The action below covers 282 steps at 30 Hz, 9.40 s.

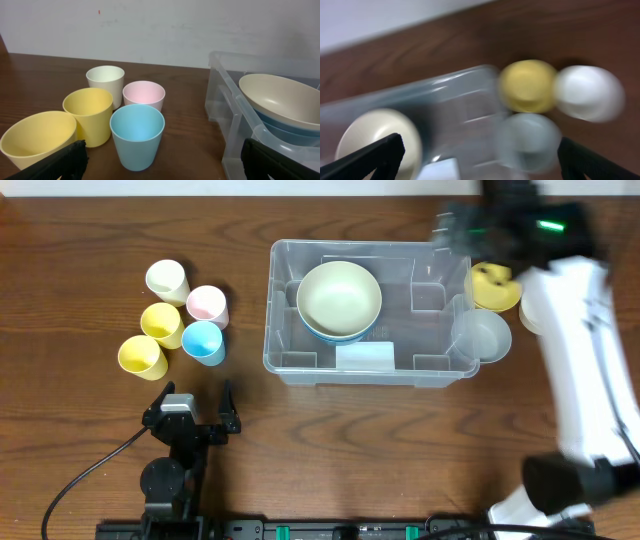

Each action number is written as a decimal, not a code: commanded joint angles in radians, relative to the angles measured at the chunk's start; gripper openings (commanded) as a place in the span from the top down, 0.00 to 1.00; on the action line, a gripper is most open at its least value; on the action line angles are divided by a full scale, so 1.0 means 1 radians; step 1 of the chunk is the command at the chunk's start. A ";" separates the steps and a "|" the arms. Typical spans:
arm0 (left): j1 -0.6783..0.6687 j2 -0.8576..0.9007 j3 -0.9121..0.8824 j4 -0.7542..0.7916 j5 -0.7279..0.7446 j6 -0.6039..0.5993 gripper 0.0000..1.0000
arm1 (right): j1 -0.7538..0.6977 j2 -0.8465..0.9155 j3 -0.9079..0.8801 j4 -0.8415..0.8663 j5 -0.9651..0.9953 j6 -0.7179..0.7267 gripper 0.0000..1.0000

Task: Pack container
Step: 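Move the right gripper to the white bowl on the right, then grip the white bowl with the right gripper and lift, then lower the white bowl into the right side of the bin, then move the right gripper to the yellow bowl and grip its rim, then lower the yellow bowl onto the white bowl in the bin, release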

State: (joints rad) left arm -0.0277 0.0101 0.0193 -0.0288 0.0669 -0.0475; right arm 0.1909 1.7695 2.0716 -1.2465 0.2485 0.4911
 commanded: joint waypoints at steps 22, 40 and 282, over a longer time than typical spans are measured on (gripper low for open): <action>0.005 -0.006 -0.015 -0.037 0.006 0.017 0.02 | -0.603 0.113 -0.521 0.280 -0.082 0.256 0.01; 0.005 -0.006 -0.015 -0.037 0.006 0.017 0.02 | -0.669 0.344 -0.523 0.423 -0.261 0.192 0.01; 0.005 -0.006 -0.015 -0.037 0.006 0.017 0.02 | -0.099 0.455 0.047 -0.020 -0.375 -0.222 0.99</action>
State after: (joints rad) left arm -0.0277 0.0101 0.0193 -0.0292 0.0669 -0.0471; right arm 0.0990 2.1986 2.1181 -1.2675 -0.1368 0.2562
